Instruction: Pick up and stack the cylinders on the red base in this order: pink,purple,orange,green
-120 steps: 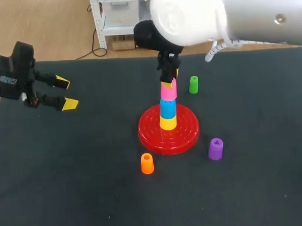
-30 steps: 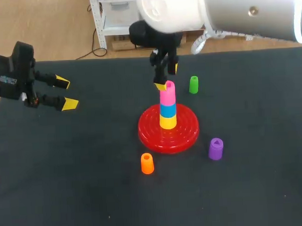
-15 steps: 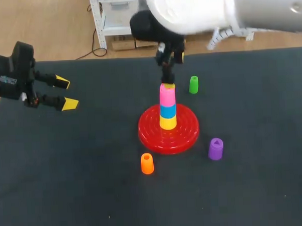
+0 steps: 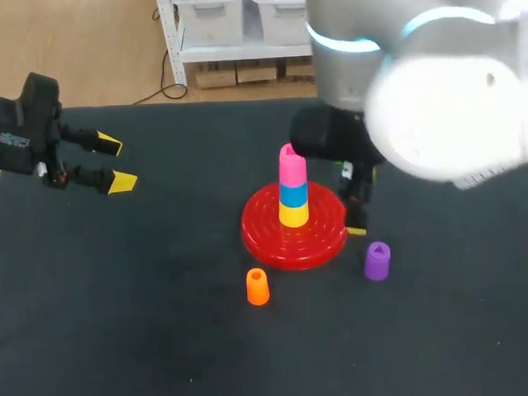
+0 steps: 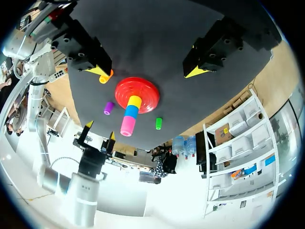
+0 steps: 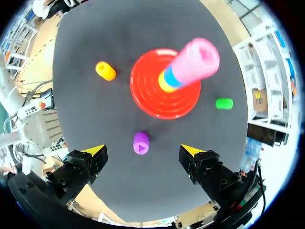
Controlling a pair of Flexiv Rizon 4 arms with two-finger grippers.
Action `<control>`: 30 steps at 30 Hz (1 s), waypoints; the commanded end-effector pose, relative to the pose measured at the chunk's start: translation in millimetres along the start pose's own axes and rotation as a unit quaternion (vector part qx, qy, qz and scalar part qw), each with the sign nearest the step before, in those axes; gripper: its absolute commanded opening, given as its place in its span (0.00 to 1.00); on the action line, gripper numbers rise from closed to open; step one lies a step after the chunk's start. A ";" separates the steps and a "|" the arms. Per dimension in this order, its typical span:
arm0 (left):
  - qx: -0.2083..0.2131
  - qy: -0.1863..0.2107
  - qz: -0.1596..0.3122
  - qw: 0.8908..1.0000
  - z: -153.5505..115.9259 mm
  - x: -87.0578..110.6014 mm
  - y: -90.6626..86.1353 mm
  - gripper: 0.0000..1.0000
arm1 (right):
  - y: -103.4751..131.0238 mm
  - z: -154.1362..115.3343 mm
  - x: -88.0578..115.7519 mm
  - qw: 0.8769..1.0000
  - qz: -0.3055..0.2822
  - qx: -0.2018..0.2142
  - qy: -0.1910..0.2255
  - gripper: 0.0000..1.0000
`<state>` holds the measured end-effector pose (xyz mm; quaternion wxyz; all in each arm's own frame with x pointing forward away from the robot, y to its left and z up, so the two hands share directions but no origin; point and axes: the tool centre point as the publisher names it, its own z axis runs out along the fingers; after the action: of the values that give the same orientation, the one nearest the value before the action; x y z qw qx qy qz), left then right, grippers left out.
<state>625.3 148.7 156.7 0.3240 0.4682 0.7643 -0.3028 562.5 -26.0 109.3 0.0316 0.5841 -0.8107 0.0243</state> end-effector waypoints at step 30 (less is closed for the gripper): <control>-0.001 -0.003 0.001 1.000 0.2 1.7 -0.1 1.00 | -3.5 82.5 15.3 0.998 0.057 -0.022 -0.003 1.00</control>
<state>625.2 148.7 156.7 0.3240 0.4682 0.7643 -0.3028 555.9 -50.2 29.2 0.0366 0.5359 -0.8434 0.0070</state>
